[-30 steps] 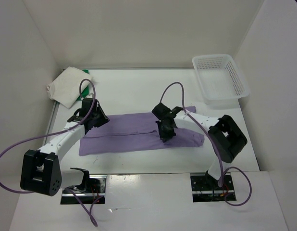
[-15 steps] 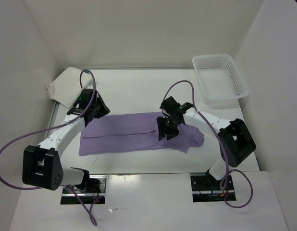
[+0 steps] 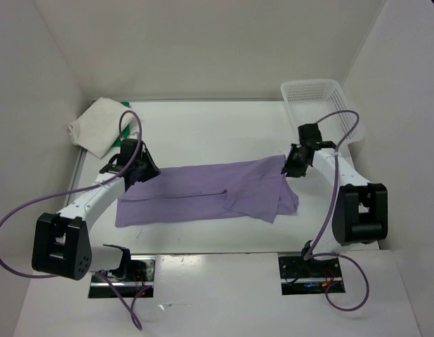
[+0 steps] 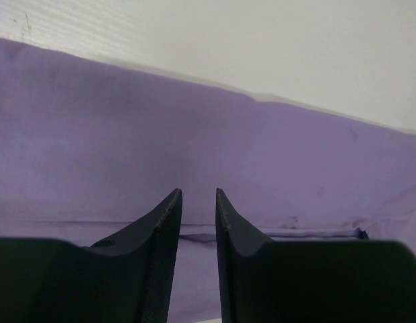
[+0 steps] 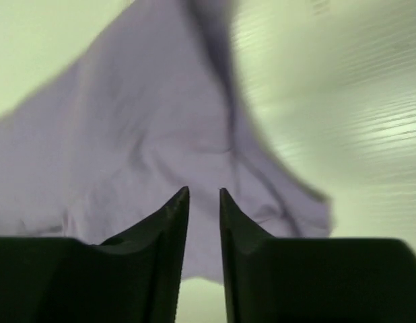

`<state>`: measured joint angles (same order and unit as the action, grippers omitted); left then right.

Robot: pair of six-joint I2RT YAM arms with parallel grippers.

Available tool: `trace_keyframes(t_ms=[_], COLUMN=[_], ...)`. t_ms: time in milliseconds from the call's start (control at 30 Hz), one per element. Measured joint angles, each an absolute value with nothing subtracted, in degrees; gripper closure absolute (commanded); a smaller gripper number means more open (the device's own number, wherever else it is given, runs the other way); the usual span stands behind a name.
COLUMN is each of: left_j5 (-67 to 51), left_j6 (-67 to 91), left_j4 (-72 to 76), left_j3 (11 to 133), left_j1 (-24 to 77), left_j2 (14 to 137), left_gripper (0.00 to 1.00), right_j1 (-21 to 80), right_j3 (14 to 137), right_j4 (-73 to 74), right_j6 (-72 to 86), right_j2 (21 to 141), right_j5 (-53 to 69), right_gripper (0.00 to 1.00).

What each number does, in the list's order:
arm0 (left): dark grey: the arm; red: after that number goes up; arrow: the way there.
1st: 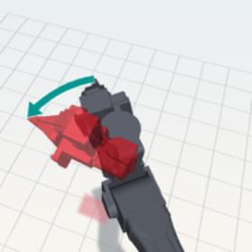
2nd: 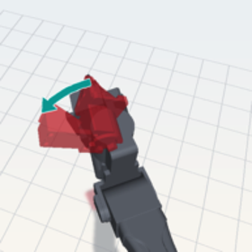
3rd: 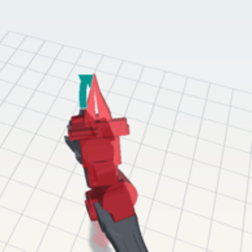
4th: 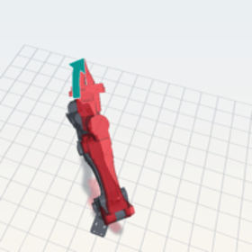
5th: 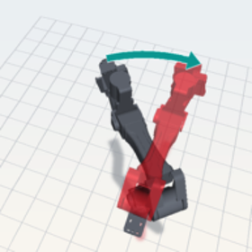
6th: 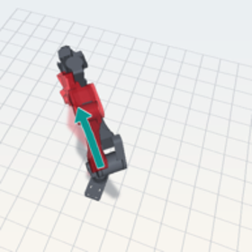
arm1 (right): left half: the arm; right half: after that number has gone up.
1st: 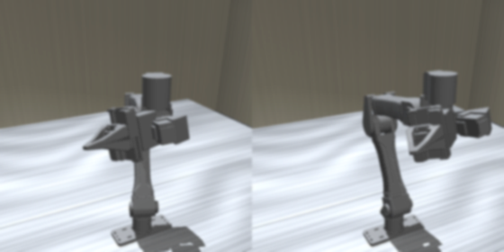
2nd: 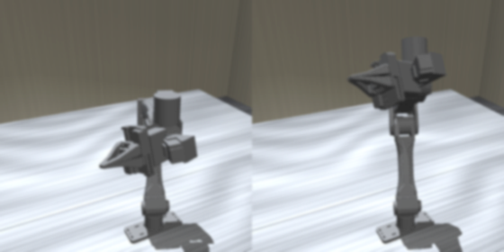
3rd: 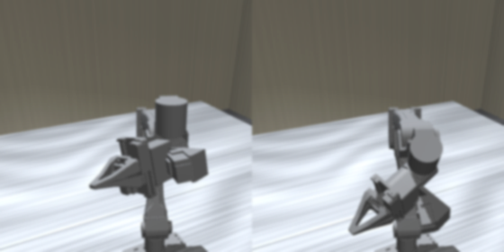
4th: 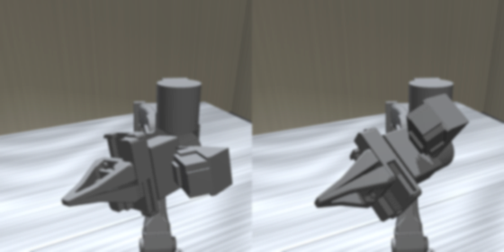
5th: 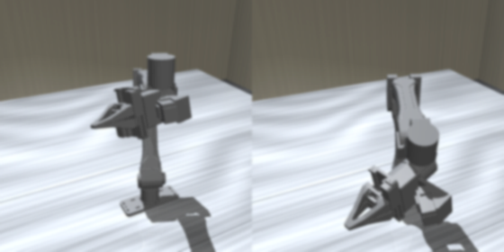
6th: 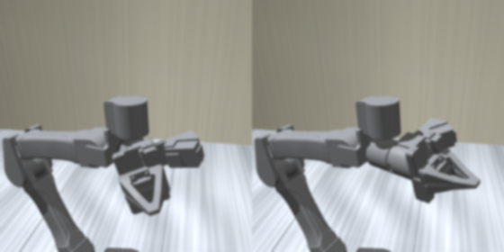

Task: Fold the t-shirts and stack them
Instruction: Fold the other side of the tshirt into a rectangle

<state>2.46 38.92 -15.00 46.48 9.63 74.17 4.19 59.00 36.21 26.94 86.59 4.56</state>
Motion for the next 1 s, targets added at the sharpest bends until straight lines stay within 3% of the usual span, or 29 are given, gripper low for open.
trace_keyframes(t_ms=[67, 300, 567, 733, 833, 1000], left_j5=[2.13, -0.32, -4.60, -4.64, -4.78, -3.62], left_j6=[38.96, 39.97, 42.81, 44.12, 45.41, 46.65], left_j4=[-14.81, -10.94, -8.58, -7.94, -7.86, -8.19], left_j3=[45.80, 45.15, 42.76, 41.23, 38.72, 36.73], left_j1=[9.63, 9.61, 9.69, 9.96, 9.96, 9.96], left_j2=[74.46, 78.87, 80.58, 80.58, 80.58, 80.49], left_gripper=[0.66, 0.66, 0.66, 0.66, 0.66, 0.66], right_j1=[-0.10, -3.01, -2.98, -2.39, -1.76, -1.19], right_j3=[58.50, 58.48, 55.81, 55.79, 55.81, 55.94], right_j4=[34.22, 28.51, 25.78, 24.40, 23.88, 23.55], right_j6=[27.53, 28.32, 29.34, 29.65, 29.67, 30.00], right_j2=[87.48, 94.21, 94.76, 96.36, 97.32, 97.67], right_j5=[5.15, 7.40, 9.65, 10.55, 11.00, 10.94], right_gripper=[0.59, 0.57, 0.71, 0.72, 0.87, 0.92])
